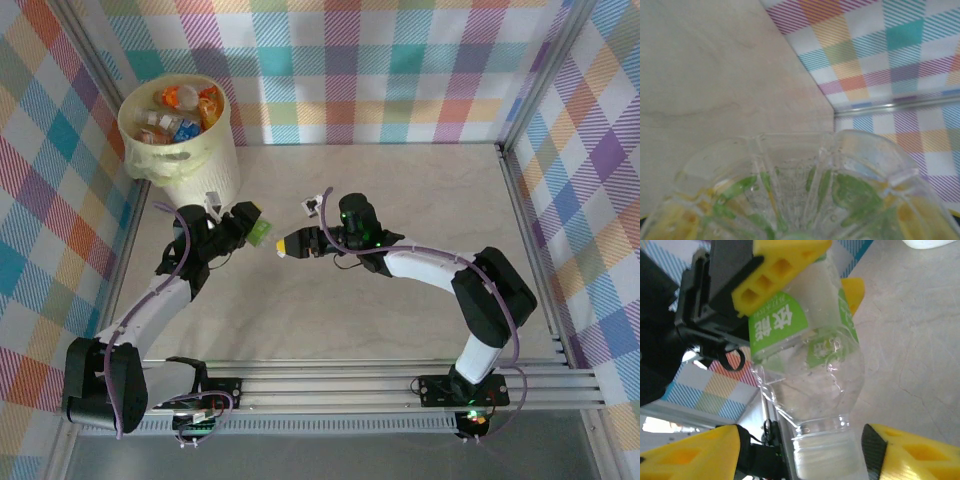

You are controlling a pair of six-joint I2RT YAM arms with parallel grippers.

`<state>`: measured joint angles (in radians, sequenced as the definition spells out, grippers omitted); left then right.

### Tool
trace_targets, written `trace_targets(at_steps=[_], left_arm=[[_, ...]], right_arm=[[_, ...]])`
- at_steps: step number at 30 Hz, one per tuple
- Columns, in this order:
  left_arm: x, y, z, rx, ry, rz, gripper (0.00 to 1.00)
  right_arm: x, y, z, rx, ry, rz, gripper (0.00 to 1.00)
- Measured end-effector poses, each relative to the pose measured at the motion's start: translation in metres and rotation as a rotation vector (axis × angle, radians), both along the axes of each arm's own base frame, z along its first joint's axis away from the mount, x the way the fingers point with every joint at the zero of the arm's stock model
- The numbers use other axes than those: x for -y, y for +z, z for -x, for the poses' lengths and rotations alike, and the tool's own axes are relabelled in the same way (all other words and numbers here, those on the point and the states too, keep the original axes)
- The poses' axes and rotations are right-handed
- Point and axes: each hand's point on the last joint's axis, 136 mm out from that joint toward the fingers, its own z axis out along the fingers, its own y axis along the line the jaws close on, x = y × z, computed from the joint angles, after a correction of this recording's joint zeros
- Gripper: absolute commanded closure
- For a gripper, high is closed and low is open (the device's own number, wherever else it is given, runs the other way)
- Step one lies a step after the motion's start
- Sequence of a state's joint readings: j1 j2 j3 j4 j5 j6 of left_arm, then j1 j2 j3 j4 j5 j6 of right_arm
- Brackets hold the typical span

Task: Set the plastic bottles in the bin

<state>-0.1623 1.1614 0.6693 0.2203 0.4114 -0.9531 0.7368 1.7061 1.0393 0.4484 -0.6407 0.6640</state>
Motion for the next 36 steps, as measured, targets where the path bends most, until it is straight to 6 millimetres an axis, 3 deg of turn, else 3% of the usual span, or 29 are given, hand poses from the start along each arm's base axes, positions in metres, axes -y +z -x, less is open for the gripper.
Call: trace_targets(at_steps=[3,6,12,16,21,29,36], left_arm=[[-0.015,-0.001,0.003,-0.038,0.063,-0.081,0.46],[-0.033,0.017,0.005,-0.041,0.134,-0.177,0.45],[-0.079,0.068,0.008,-0.024,0.284,-0.339,0.46],[-0.106,0.090,0.011,-0.034,0.362,-0.418,0.46],[-0.132,0.132,0.003,0.004,0.447,-0.479,0.46],[-0.170,0.199,-0.039,0.086,0.570,-0.472,0.47],[-0.200,0.216,-0.094,0.085,0.663,-0.489,0.46]], right_arm=[[0.002,-0.001,-0.004,0.017,-0.024,0.015,0.09],[0.008,0.003,-0.005,0.048,-0.052,0.031,0.00],[0.030,0.005,-0.007,0.096,-0.170,0.063,0.00],[0.047,-0.011,-0.012,0.092,-0.275,0.084,0.00],[0.061,-0.035,-0.018,0.078,-0.361,0.121,0.00],[0.066,-0.017,-0.023,0.141,-0.404,0.099,0.00],[0.077,0.003,-0.024,0.210,-0.447,0.085,0.00]])
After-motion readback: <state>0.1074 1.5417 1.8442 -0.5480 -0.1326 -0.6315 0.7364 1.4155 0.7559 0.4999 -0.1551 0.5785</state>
